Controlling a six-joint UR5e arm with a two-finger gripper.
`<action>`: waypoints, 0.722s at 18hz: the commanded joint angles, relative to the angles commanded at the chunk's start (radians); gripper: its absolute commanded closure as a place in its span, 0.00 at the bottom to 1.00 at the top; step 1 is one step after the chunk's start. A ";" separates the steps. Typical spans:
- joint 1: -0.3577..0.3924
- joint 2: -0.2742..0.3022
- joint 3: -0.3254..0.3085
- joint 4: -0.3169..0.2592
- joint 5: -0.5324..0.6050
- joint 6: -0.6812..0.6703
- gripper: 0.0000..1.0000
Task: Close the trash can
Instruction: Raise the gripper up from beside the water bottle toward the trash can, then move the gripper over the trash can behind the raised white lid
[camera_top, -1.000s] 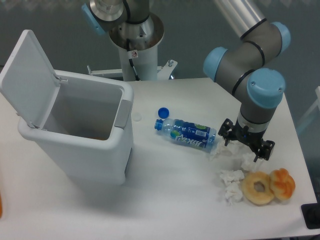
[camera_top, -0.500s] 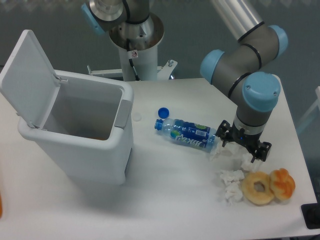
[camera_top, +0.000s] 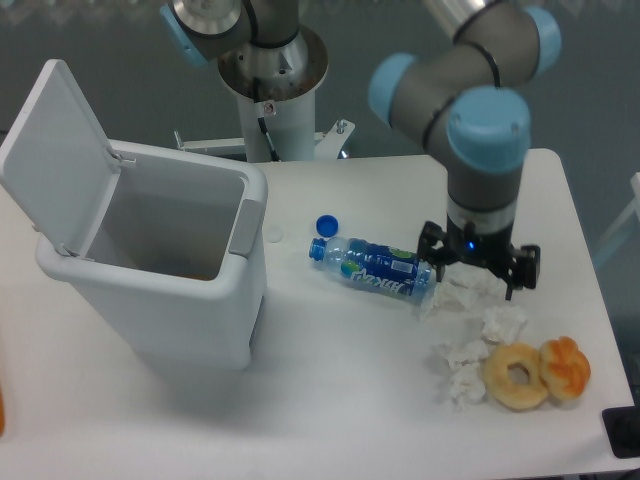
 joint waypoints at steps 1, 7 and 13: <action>-0.003 0.023 0.002 -0.011 -0.011 -0.049 0.00; -0.089 0.192 0.008 -0.012 -0.187 -0.542 0.00; -0.159 0.282 0.003 -0.017 -0.256 -0.738 0.00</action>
